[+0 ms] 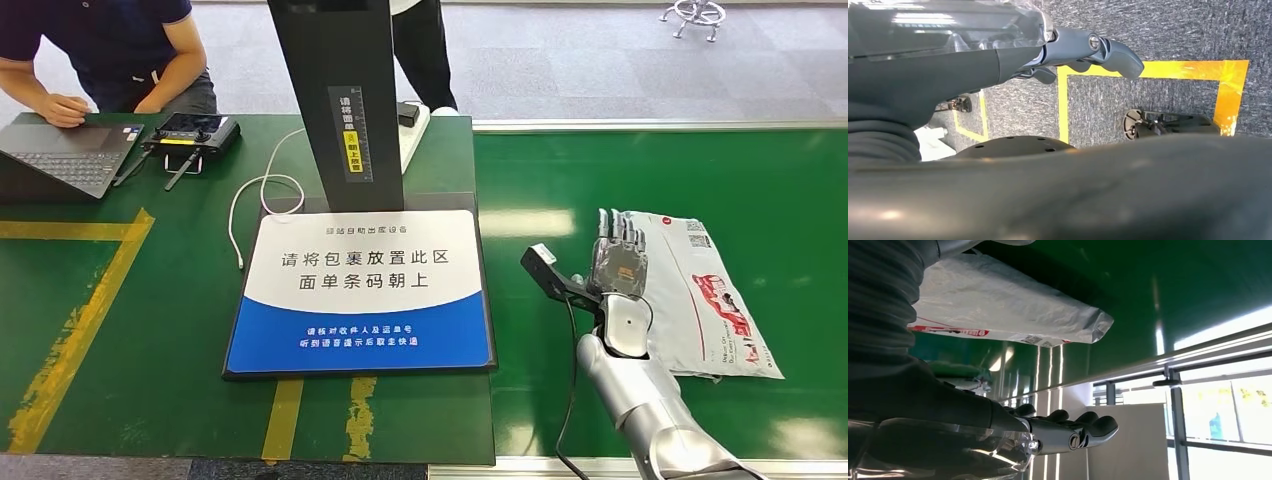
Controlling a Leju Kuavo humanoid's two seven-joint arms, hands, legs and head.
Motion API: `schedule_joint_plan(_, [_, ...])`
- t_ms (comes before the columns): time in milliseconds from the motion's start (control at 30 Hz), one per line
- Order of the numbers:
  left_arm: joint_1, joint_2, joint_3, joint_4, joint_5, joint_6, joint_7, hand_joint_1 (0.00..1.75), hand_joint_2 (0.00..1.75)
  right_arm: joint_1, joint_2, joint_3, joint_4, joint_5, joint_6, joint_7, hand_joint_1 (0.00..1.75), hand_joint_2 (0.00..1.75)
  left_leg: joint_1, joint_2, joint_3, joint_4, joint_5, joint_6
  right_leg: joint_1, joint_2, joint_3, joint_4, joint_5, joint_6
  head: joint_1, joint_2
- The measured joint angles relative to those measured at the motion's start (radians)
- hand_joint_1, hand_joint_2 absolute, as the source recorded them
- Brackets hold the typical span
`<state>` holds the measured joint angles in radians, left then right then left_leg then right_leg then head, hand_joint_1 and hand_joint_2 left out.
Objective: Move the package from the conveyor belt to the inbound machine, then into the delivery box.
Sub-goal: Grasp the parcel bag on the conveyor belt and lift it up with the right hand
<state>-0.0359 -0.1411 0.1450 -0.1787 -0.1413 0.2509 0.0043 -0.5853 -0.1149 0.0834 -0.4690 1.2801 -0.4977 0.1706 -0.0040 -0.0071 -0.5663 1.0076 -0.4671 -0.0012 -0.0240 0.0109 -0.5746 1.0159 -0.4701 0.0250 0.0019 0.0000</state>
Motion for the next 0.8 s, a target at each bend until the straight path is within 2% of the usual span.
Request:
schedule_joint_plan(500, [0.0, 0.0, 0.002, 0.0, -0.008, 0.0, 0.0, 0.0, 0.0, -0.002, -0.024, -0.028, 0.015, 0.079, 0.02, 0.132, 0.0, 1.75, 0.0, 0.0, 0.0, 0.0, 0.0, 0.0, 0.0, 0.0, 0.0, 0.0, 0.0, 0.0, 0.0, 0.0])
schedule_joint_plan(800, [0.0, 0.0, 0.002, 0.0, -0.025, -0.006, 0.0, 0.0, 0.0, -0.001, -0.06, -0.067, 0.034, 0.11, 0.09, 0.191, 0.0, 1.75, 0.0, 0.0, 0.0, 0.0, 0.0, 0.0, 0.0, 0.0, 0.0, 0.0, 0.0, 0.0, 0.0, 0.0])
